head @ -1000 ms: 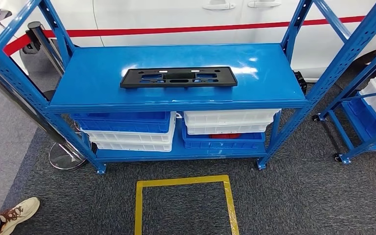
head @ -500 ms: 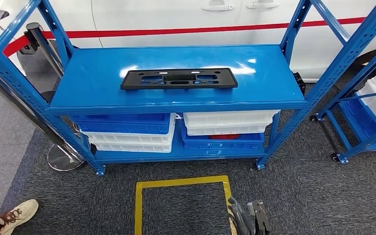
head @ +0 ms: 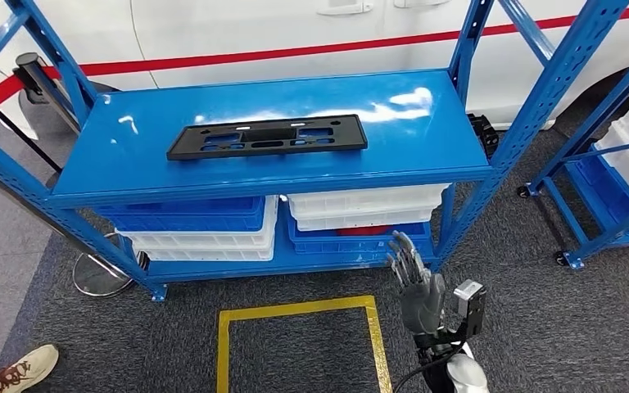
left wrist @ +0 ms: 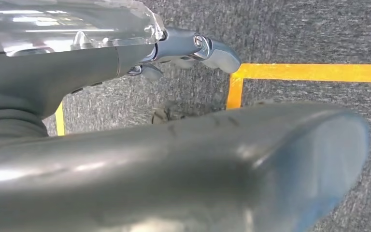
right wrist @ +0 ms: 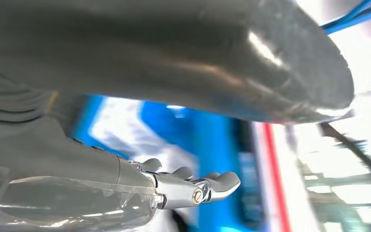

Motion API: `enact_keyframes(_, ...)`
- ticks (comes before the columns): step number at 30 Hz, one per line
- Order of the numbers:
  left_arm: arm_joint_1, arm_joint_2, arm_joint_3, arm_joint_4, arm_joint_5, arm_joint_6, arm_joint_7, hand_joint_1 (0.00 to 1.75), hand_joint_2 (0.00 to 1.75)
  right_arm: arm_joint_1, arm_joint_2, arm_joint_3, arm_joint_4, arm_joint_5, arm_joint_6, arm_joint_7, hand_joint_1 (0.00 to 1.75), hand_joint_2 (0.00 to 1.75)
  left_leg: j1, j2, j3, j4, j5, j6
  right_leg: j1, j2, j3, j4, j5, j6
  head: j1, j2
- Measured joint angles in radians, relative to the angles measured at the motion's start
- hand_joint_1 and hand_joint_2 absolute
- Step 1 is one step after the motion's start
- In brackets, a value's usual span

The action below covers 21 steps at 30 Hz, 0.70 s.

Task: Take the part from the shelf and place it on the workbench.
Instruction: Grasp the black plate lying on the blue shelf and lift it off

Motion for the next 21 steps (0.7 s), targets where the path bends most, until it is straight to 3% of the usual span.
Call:
enact_keyframes(1, 0.003, 0.000, 0.002, 0.000, 0.000, 0.000, 0.002, 0.00, 0.00, 0.000, 0.001, 0.002, -0.039, -0.001, 0.006, -0.004, 0.00, 0.00, -0.005, 0.000, -0.015, 0.009, 0.017, 0.007, 0.006, 0.002, 0.005, 0.000, -0.003, -0.004, 0.000, 0.000)
enact_keyframes(2, 0.005, 0.000, 0.004, 0.000, 0.000, 0.000, 0.003, 0.00, 0.00, -0.001, 0.001, 0.004, -0.079, -0.002, 0.011, -0.008, 0.00, 0.00, -0.011, -0.001, -0.010, -0.023, 0.054, 0.017, 0.011, 0.004, 0.012, 0.000, -0.007, -0.007, 0.000, 0.000)
enact_keyframes(4, 0.007, 0.001, 0.007, 0.000, 0.000, -0.001, 0.006, 0.00, 0.00, -0.005, 0.004, 0.010, -0.157, -0.004, 0.021, -0.016, 0.00, 0.00, -0.025, -0.005, 0.031, -0.146, 0.137, 0.045, 0.021, 0.007, 0.024, 0.000, -0.014, -0.011, 0.001, 0.000)
enact_keyframes(5, 0.007, 0.002, 0.009, 0.000, 0.000, -0.002, 0.007, 0.00, 0.00, -0.008, 0.004, 0.014, -0.195, -0.005, 0.025, -0.021, 0.00, 0.00, -0.031, -0.006, 0.051, -0.201, 0.161, 0.056, 0.024, 0.009, 0.026, 0.000, -0.017, -0.010, 0.002, 0.000)
enact_keyframes(7, 0.007, 0.003, 0.016, 0.000, 0.000, -0.003, 0.007, 0.00, 0.00, -0.012, 0.005, 0.022, -0.275, -0.007, 0.033, -0.028, 0.00, 0.00, -0.039, -0.008, 0.068, -0.250, 0.167, 0.066, 0.023, 0.010, 0.022, 0.000, -0.018, -0.004, 0.004, 0.000)
enact_keyframes(10, 0.009, 0.000, 0.026, 0.001, 0.000, -0.007, 0.008, 0.00, 0.00, -0.017, 0.005, 0.034, -0.402, -0.011, 0.044, -0.041, 0.00, 0.00, -0.033, -0.006, 0.081, -0.283, 0.173, 0.065, 0.019, 0.008, 0.018, 0.006, -0.025, 0.011, 0.003, 0.000)
enact_keyframes(12, 0.010, -0.002, 0.033, 0.001, 0.001, -0.010, 0.007, 0.00, 0.00, -0.022, 0.004, 0.041, -0.481, -0.014, 0.050, -0.050, 0.00, 0.00, -0.025, -0.003, 0.092, -0.300, 0.179, 0.067, 0.016, 0.007, -0.012, 0.077, -0.067, 0.025, 0.006, 0.000)
enact_keyframes(14, 0.009, -0.003, 0.041, 0.001, 0.002, -0.012, 0.006, 0.00, 0.00, -0.024, 0.003, 0.050, -0.557, -0.016, 0.056, -0.058, 0.00, 0.00, -0.024, -0.002, 0.095, -0.303, 0.178, 0.069, 0.006, 0.006, -0.077, 0.199, -0.121, 0.038, 0.008, 0.000)
enact_keyframes(15, 0.009, -0.004, 0.045, 0.001, 0.002, -0.014, 0.006, 0.00, 0.00, -0.024, 0.002, 0.055, -0.592, -0.016, 0.060, -0.061, 0.00, 0.00, -0.023, -0.002, 0.096, -0.302, 0.177, 0.068, 0.000, 0.005, -0.102, 0.243, -0.131, 0.044, 0.008, 0.000)
enact_keyframes(16, 0.010, -0.005, 0.049, 0.001, 0.003, -0.015, 0.004, 0.00, 0.00, -0.024, 0.001, 0.060, -0.629, -0.017, 0.064, -0.065, 0.00, 0.00, -0.022, -0.002, 0.097, -0.301, 0.175, 0.066, -0.006, 0.003, -0.112, 0.254, -0.122, 0.050, 0.008, 0.000)
enact_keyframes(17, 0.010, -0.006, 0.052, 0.001, 0.003, -0.017, 0.003, 0.00, 0.00, -0.025, 0.000, 0.065, -0.665, -0.018, 0.067, -0.069, 0.00, 0.00, -0.020, -0.003, 0.098, -0.298, 0.173, 0.063, -0.011, 0.001, -0.103, 0.227, -0.095, 0.054, 0.008, 0.000)
enact_keyframes(19, 0.011, -0.008, 0.059, 0.001, 0.004, -0.024, -0.002, 0.00, 0.00, -0.029, -0.005, 0.077, -0.740, -0.020, 0.073, -0.078, 0.00, 0.00, -0.015, -0.003, 0.101, -0.291, 0.164, 0.054, -0.018, -0.005, -0.047, 0.104, -0.025, 0.061, 0.008, 0.000)
enact_keyframes(21, 0.010, -0.009, 0.068, 0.001, 0.007, -0.032, -0.010, 0.00, 0.00, -0.033, -0.009, 0.093, -0.811, -0.021, 0.082, -0.086, 0.00, 0.00, -0.017, -0.004, 0.100, -0.282, 0.157, 0.042, -0.017, -0.007, -0.008, 0.015, 0.005, 0.054, 0.007, 0.000)
